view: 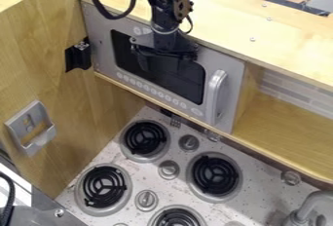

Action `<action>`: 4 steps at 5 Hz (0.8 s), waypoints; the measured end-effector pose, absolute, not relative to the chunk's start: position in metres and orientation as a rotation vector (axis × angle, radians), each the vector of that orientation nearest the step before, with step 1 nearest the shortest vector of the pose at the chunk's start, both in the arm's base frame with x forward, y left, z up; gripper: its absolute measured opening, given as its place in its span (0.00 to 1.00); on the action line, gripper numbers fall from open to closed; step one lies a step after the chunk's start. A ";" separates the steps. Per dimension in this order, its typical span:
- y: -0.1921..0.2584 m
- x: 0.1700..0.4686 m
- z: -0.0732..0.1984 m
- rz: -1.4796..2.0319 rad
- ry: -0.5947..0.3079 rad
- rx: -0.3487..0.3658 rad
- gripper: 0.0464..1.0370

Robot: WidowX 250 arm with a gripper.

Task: Close microwave

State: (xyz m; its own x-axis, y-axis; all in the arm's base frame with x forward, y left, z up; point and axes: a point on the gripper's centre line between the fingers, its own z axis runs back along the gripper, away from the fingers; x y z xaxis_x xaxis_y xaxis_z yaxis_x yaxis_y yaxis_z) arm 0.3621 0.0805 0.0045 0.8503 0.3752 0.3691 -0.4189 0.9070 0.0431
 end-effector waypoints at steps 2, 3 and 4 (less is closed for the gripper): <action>0.116 0.325 0.047 0.476 -0.459 0.193 0.96; 0.127 0.306 0.071 0.459 -0.503 0.197 0.96; 0.126 0.296 0.095 0.451 -0.534 0.160 0.96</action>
State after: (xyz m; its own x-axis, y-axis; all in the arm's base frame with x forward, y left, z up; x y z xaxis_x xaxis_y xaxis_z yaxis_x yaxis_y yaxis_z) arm 0.2960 0.1263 0.0953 0.7657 0.3729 0.5241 -0.4546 0.8902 0.0308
